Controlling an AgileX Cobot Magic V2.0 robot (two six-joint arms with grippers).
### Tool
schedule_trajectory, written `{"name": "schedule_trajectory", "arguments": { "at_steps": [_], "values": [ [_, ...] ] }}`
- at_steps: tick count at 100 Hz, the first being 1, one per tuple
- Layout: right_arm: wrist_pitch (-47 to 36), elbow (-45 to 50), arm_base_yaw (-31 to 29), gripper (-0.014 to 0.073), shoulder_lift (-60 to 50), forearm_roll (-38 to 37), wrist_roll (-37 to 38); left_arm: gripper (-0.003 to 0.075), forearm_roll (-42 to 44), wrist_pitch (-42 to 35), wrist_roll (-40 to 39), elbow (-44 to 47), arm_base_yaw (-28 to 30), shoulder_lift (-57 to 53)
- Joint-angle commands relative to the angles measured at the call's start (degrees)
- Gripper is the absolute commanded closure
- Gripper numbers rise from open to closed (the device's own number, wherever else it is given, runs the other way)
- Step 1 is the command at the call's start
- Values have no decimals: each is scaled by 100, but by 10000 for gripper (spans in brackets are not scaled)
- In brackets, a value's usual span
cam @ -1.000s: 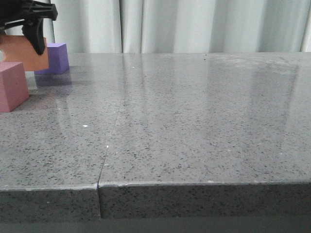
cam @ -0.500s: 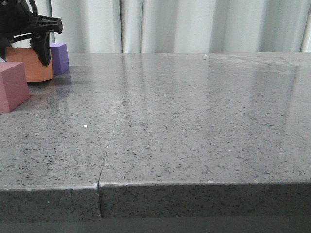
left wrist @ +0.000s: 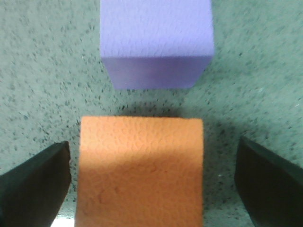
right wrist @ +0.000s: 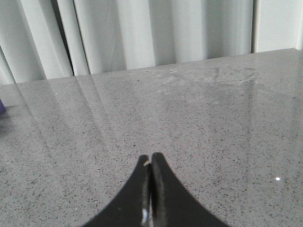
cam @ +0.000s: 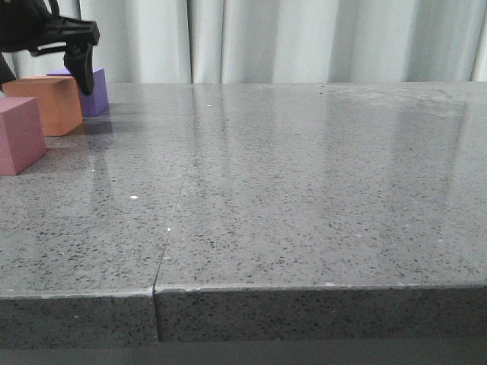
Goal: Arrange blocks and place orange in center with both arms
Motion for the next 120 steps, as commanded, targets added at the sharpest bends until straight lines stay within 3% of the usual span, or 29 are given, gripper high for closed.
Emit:
{"name": "schedule_trajectory", "arguments": {
  "at_steps": [1, 11, 20, 57, 83, 120],
  "values": [
    [-445, -133, -28, 661, 71, -80, -49, 50, -9, -459, -10, -152, -63, -553],
    [-445, -133, -28, 661, 71, -80, -49, 66, 3, -488, -10, -152, -139, -841],
    [-445, -133, -28, 661, 71, -80, -49, 146, 3, -488, -10, -152, -200, -1088],
    [-445, -133, -28, 661, 71, -80, -49, 741, 3, -439, -10, -131, -268, -1914],
    [-445, -133, -28, 661, 71, -80, -49, 741, 13, -442, -10, 154, -268, -2500],
    [-445, -133, -28, 661, 71, -80, -49, 741, 13, -480, -10, 1285, -268, -3636]
  ]
}}
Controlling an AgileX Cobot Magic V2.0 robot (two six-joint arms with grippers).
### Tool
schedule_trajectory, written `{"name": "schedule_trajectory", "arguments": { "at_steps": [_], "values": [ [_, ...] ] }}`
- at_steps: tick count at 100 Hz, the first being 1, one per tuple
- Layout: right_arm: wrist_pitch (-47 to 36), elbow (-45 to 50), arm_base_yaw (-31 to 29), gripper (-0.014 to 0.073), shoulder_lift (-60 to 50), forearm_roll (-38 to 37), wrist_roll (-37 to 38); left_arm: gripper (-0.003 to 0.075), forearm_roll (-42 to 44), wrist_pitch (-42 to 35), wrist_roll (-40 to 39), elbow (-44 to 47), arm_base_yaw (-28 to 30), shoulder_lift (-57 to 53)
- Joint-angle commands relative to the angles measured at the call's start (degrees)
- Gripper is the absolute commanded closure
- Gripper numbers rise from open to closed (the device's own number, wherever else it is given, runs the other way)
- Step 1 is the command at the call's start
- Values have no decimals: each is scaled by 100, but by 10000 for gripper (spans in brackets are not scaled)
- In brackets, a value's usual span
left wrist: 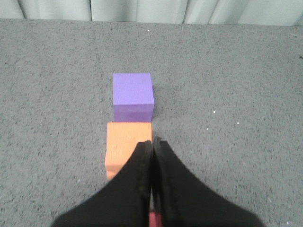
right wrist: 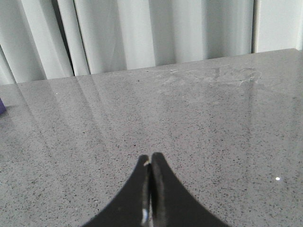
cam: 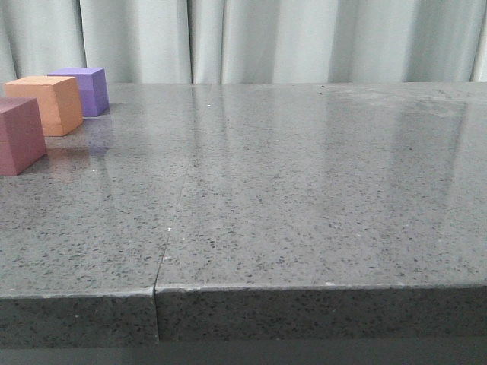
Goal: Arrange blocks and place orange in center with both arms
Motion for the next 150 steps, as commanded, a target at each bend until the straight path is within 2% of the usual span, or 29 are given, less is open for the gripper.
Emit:
{"name": "schedule_trajectory", "arguments": {
  "at_steps": [1, 52, 111, 132, 150],
  "values": [
    [-445, -133, -28, 661, 71, -80, -49, 741, 13, -363, -10, 105, -39, -457],
    [-445, -133, -28, 661, 71, -80, -49, 741, 9, -838, -10, 1718, -27, -2195],
    [-445, -133, -28, 661, 71, -80, -49, 741, 60, -867, -10, 3486, -27, -3742],
    [-445, -133, -28, 661, 71, -80, -49, 741, 164, -2203, 359, 4353, 71, -4226],
    [-445, -133, -28, 661, 71, -80, -49, 741, -141, -3773, 1181, 5198, 690, -4740]
  ]
}}
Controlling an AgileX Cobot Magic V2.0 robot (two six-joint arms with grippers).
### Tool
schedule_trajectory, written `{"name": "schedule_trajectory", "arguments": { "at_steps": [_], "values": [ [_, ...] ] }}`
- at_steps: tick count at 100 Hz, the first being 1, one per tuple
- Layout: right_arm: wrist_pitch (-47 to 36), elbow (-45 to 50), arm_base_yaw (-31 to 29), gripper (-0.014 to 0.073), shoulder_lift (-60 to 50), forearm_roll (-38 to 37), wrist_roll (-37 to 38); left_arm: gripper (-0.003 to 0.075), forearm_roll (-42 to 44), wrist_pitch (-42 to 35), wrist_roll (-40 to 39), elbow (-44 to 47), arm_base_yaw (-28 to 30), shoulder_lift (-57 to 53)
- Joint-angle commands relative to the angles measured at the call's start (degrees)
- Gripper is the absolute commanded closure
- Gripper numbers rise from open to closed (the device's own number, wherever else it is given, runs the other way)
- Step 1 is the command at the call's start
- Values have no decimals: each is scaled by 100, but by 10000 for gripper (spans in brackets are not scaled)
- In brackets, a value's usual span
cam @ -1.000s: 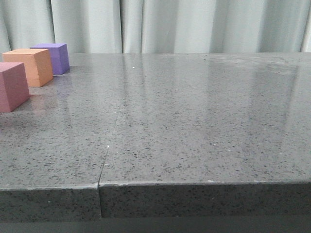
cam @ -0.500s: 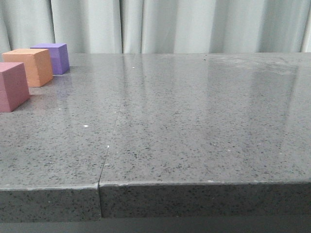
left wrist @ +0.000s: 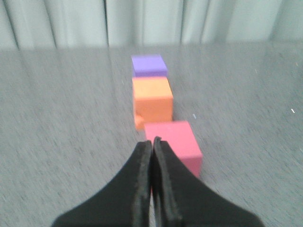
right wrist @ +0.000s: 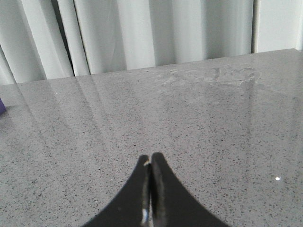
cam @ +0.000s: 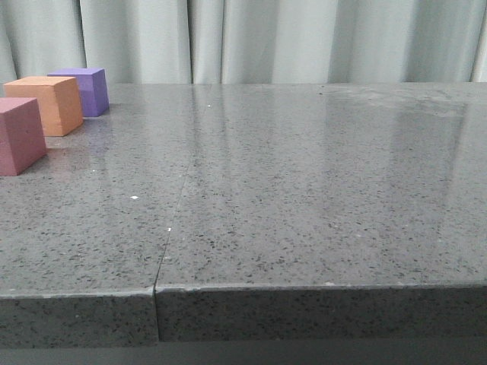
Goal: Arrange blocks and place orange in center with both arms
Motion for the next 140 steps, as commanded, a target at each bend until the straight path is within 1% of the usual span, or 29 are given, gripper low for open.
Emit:
{"name": "schedule_trajectory", "arguments": {
  "at_steps": [1, 10, 27, 62, 80, 85, 140],
  "values": [
    [-445, -133, -28, 661, 71, -80, -49, 741, -174, -1240, 469, 176, 307, -197],
    [-445, -133, -28, 661, 71, -80, -49, 741, -451, -1433, 825, 526, 584, -503],
    [-445, -133, -28, 661, 71, -80, -49, 741, -575, -1407, 869, 1125, 850, -1214],
    [-445, -133, -28, 661, 71, -80, -49, 741, -753, -1448, 878, 2217, 977, -2424],
    [-445, -133, -28, 661, 71, -80, -49, 741, -845, -2039, 878, 2813, 977, -2888],
    [-445, -133, -28, 661, 65, -80, -49, 741, -876, -1838, 878, 2801, 977, -2862],
    [-445, -133, -28, 661, 65, -80, -49, 741, -876, -1824, 878, 2801, 977, -2872]
  ]
}}
